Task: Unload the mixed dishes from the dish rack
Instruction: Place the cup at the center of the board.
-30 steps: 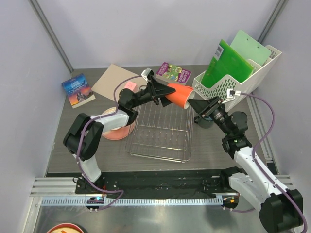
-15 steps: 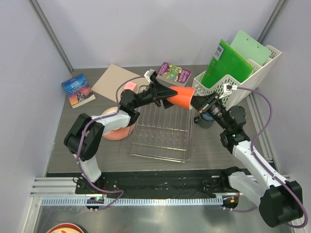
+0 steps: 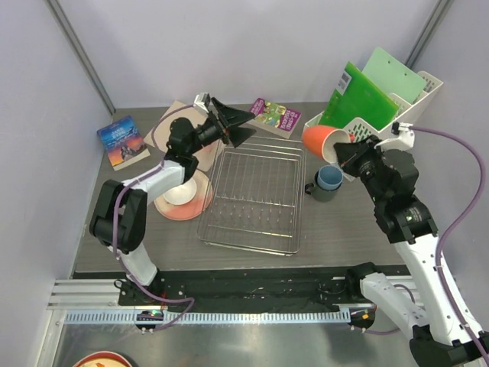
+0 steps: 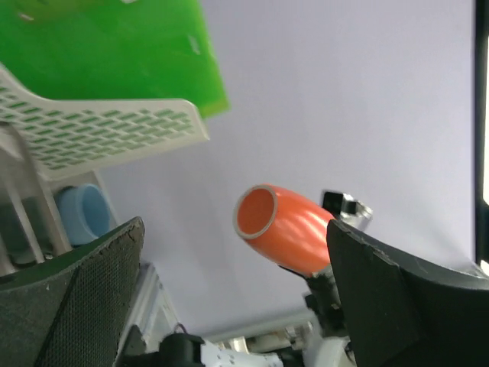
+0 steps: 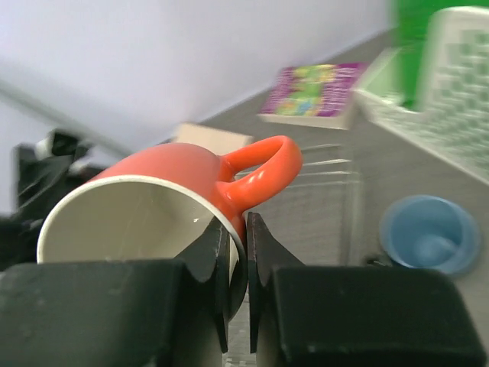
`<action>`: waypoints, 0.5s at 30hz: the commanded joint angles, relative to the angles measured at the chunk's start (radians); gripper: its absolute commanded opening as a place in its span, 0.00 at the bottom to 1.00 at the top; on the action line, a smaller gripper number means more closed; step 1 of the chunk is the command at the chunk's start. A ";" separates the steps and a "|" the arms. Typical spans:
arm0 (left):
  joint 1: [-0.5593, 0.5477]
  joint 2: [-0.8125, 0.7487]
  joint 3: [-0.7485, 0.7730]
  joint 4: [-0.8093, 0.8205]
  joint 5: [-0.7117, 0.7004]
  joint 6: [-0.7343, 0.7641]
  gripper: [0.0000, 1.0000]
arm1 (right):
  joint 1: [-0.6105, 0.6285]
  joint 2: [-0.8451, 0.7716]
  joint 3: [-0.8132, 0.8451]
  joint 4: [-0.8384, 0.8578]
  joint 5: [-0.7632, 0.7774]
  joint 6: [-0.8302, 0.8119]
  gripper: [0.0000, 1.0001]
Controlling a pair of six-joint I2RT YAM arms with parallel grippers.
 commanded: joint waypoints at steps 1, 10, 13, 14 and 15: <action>0.004 -0.123 -0.036 -0.313 -0.117 0.207 1.00 | -0.004 0.063 0.164 -0.348 0.462 -0.095 0.01; 0.004 -0.358 0.013 -1.054 -0.471 0.442 1.00 | -0.004 0.203 0.356 -0.698 0.693 0.027 0.01; 0.003 -0.409 0.031 -1.178 -0.606 0.407 1.00 | -0.004 0.212 0.352 -0.773 0.708 0.063 0.01; 0.001 -0.431 0.031 -1.232 -0.650 0.398 1.00 | -0.006 0.200 0.346 -0.784 0.713 0.083 0.01; 0.001 -0.441 0.031 -1.255 -0.664 0.393 1.00 | -0.006 0.192 0.330 -0.797 0.713 0.087 0.01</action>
